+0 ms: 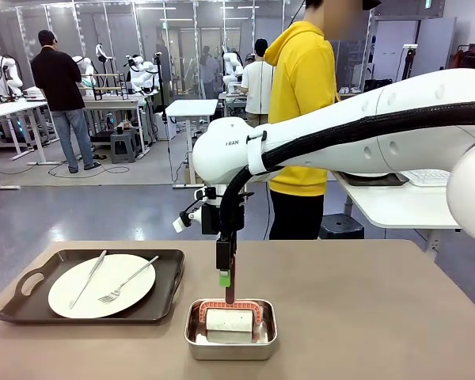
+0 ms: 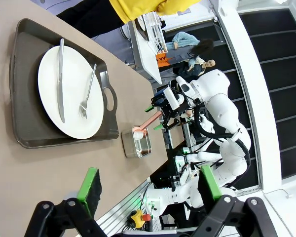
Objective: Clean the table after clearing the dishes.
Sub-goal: When the left (or right) Handle tray is removed, use the left hand (or right hand) to clean the left (or right) side of the table with the Lint Roller.
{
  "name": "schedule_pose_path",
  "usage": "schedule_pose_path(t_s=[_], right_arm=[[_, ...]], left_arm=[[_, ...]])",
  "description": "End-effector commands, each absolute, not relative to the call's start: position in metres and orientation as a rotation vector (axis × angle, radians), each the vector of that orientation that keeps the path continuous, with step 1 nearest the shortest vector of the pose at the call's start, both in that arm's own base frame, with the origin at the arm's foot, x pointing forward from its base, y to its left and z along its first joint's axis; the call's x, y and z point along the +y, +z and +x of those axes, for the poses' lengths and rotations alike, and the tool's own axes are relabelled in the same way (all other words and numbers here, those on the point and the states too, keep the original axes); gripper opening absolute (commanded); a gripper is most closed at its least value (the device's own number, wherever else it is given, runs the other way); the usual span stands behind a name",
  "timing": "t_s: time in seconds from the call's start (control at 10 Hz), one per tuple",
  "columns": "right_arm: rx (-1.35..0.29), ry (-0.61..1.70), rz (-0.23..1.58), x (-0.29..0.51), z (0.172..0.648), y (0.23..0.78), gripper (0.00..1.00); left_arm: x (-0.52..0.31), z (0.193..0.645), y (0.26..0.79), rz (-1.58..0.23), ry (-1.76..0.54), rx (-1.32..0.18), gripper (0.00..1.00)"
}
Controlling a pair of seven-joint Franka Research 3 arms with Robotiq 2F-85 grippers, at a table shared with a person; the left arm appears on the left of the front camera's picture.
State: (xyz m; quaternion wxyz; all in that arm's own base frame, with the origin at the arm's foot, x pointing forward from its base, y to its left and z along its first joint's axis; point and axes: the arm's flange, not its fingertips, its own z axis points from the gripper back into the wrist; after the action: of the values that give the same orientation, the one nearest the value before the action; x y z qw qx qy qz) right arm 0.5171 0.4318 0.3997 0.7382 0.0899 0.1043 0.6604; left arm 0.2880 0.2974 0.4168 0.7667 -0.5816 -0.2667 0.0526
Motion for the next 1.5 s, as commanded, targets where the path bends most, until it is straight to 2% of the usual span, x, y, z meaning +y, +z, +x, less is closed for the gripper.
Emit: schedule_pose_path(t_s=[0.0,0.7,0.9,1.4], right_arm=[[0.239,1.418,0.165,0.432,0.514,0.406,0.68],[0.243,1.425,0.198,0.429,0.512,0.407,0.0],[0.246,1.402,0.192,0.429,0.51,0.41,0.03],[0.183,1.389,0.152,0.421,0.474,0.453,0.0]], left_arm=[[0.299,0.286,0.419,-1.262,0.109,-0.586,1.0],[0.299,0.286,0.419,-1.262,0.109,-0.586,1.0],[0.299,0.286,0.419,-1.262,0.109,-0.586,1.0],[0.299,0.286,0.419,-1.262,0.109,-0.586,1.0]])
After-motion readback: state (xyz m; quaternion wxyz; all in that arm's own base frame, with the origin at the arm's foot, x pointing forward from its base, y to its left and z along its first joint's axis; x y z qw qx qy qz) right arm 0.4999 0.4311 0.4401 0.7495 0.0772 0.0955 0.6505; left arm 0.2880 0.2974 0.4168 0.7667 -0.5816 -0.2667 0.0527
